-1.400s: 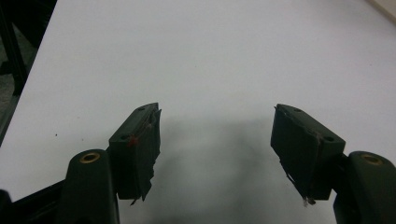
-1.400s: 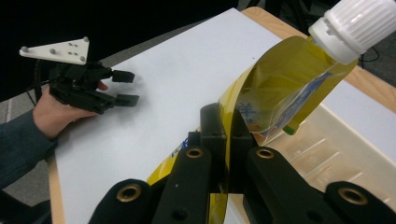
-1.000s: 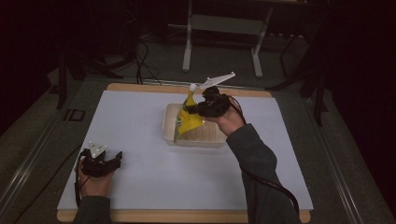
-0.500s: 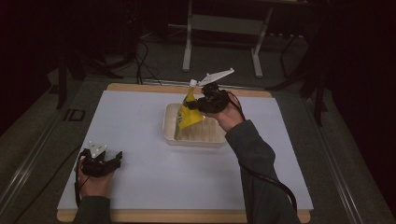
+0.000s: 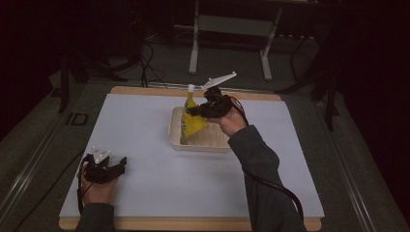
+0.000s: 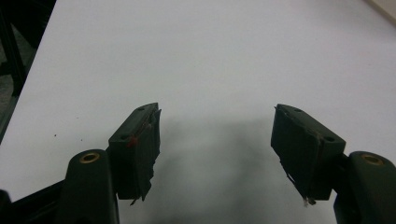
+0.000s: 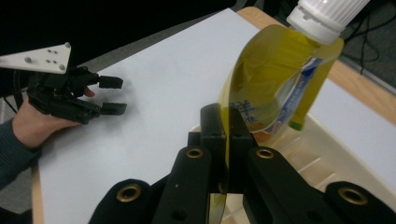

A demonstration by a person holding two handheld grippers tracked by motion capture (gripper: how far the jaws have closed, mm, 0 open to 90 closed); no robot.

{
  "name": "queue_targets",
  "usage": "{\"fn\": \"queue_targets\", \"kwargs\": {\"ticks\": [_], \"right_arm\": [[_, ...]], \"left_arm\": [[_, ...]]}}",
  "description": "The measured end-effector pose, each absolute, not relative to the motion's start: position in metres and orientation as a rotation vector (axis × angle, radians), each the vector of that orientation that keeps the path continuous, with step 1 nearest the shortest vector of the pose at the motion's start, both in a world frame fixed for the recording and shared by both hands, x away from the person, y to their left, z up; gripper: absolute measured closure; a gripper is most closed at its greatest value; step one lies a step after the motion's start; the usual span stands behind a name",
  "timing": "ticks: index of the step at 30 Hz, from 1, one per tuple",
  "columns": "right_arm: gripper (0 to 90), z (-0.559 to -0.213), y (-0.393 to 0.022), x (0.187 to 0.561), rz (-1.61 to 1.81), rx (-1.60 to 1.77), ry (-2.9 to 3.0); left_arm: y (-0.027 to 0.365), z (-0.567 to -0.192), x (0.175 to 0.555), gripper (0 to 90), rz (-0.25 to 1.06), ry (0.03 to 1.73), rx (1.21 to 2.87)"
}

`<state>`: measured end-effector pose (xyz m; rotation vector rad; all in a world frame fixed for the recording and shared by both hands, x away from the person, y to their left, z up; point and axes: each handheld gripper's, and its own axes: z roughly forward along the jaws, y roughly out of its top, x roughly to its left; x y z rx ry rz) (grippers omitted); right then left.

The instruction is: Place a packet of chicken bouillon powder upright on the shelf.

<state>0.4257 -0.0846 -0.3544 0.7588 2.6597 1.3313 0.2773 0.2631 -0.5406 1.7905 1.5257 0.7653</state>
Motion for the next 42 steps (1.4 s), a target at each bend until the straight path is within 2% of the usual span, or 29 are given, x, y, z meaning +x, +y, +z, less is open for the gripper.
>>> {"fn": "queue_targets", "kwargs": {"ticks": [20,31,42], "right_arm": [[89.8,-0.382,-0.067,0.441,1.36,0.879,2.706],[89.6,-0.384,-0.079,0.449,1.335,0.939,2.665],[89.7,-0.384,-0.073,0.449,1.354,0.921,2.62]], "left_arm": [[0.263,-0.541,0.277,32.5,0.761,1.526,1.79],[0.263,-0.541,0.277,32.5,0.763,1.526,1.788],[0.263,-0.54,0.277,32.4,0.762,1.525,1.787]]}}
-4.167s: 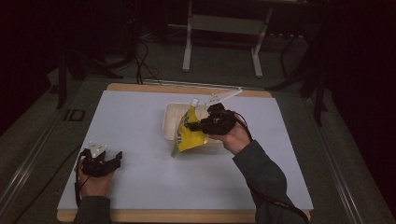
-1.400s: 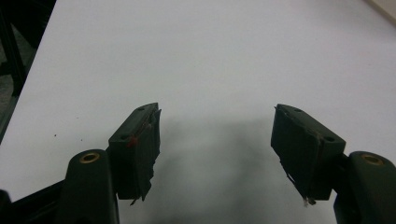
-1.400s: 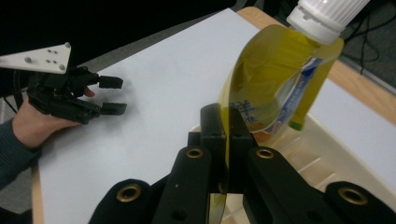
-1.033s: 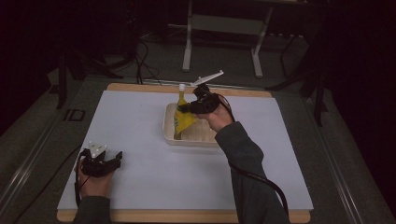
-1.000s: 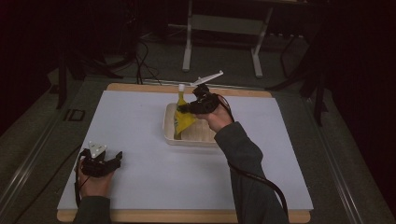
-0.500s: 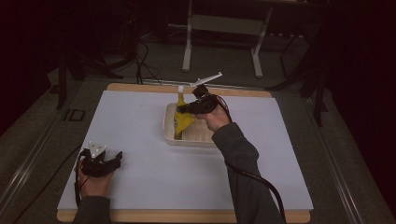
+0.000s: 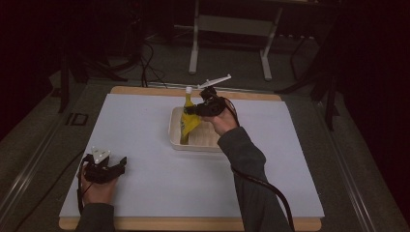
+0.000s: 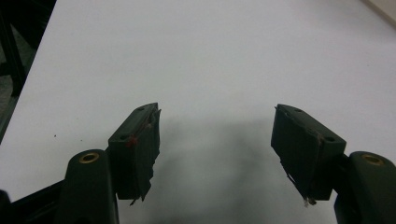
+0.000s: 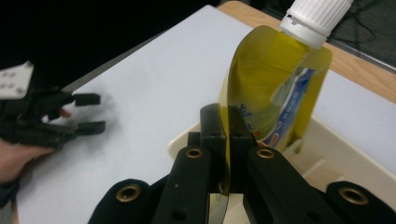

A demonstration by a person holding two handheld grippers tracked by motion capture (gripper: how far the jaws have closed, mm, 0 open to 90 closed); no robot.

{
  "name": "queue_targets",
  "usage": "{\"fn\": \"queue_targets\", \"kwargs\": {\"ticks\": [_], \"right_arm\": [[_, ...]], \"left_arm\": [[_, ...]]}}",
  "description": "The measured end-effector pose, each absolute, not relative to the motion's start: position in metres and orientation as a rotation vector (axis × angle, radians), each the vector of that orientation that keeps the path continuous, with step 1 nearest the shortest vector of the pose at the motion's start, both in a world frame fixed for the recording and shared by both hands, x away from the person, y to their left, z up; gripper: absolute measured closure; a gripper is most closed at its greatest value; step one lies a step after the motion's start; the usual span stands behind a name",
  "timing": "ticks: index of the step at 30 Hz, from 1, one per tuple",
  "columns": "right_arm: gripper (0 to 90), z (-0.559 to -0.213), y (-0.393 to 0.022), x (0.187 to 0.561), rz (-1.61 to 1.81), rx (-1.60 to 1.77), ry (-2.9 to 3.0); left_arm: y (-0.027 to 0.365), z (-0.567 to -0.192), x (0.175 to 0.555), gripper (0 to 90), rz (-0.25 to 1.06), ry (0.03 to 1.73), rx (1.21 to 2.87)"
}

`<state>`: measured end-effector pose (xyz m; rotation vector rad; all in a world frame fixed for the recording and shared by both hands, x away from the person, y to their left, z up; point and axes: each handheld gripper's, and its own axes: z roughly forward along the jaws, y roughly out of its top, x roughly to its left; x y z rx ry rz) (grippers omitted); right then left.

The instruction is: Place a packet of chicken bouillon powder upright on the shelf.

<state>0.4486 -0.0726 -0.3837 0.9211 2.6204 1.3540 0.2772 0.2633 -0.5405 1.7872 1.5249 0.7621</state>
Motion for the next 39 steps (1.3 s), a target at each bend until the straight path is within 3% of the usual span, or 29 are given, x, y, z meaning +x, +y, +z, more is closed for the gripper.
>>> {"fn": "queue_targets", "kwargs": {"ticks": [9,13,20,24,31,39], "right_arm": [[89.2,-0.388,-0.077,0.45,1.397,0.913,2.646],[75.6,-0.386,-0.077,0.448,1.343,0.914,2.645],[43.3,-0.382,-0.081,0.442,1.266,0.935,2.646],[31.0,-0.377,-0.085,0.435,1.222,0.955,2.628],[24.2,-0.37,-0.092,0.424,1.234,0.956,2.588],[22.8,-0.361,-0.103,0.409,1.288,0.957,2.567]], "left_arm": [[0.263,-0.54,0.277,32.4,0.764,1.524,1.79],[0.263,-0.54,0.277,32.3,0.765,1.524,1.786],[0.263,-0.541,0.277,32.3,0.767,1.526,1.781],[0.263,-0.541,0.277,32.3,0.77,1.526,1.785],[0.263,-0.541,0.277,32.3,0.771,1.529,1.781],[0.263,-0.541,0.277,32.3,0.774,1.532,1.772]]}}
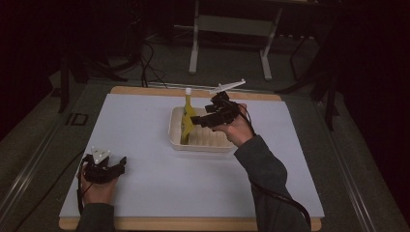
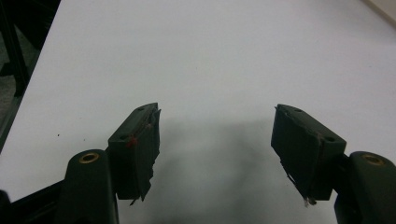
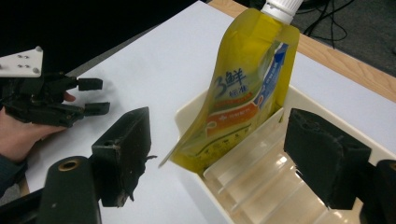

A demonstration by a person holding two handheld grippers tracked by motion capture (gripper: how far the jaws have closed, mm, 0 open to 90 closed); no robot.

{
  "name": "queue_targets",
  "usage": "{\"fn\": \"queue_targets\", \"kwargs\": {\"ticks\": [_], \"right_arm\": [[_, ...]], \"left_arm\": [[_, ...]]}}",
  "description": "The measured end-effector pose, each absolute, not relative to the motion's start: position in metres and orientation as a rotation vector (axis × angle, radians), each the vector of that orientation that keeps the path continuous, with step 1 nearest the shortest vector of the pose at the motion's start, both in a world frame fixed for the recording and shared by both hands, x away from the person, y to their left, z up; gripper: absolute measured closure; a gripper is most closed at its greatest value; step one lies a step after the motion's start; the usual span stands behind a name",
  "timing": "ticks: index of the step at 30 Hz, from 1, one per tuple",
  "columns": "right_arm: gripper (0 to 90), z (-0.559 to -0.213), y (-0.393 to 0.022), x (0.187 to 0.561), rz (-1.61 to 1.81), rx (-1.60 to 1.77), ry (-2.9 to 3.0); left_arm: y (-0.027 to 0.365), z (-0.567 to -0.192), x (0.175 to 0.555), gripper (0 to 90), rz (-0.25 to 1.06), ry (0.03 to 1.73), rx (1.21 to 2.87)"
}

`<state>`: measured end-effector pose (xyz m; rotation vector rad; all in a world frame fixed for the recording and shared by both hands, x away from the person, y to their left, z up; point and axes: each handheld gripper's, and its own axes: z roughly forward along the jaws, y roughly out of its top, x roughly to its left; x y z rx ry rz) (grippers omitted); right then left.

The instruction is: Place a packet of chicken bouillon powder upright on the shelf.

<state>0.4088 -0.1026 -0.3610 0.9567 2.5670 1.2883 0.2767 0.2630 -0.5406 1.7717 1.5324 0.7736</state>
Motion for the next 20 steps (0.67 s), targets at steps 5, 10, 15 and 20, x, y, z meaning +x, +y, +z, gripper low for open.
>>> {"fn": "queue_targets", "kwargs": {"ticks": [5,10,15,20], "right_arm": [[22.5,-0.36,-0.111,0.394,1.303,0.947,2.561],[22.2,-0.367,-0.121,0.379,1.347,0.955,2.553],[22.2,-0.38,-0.135,0.365,1.38,0.99,2.541],[22.3,-0.399,-0.151,0.352,1.366,1.067,2.519]], "left_arm": [[0.263,-0.54,0.277,32.3,0.773,1.534,1.769],[0.263,-0.541,0.277,32.3,0.776,1.535,1.768],[0.263,-0.541,0.277,32.2,0.778,1.537,1.768],[0.263,-0.541,0.277,32.1,0.78,1.546,1.769]]}}
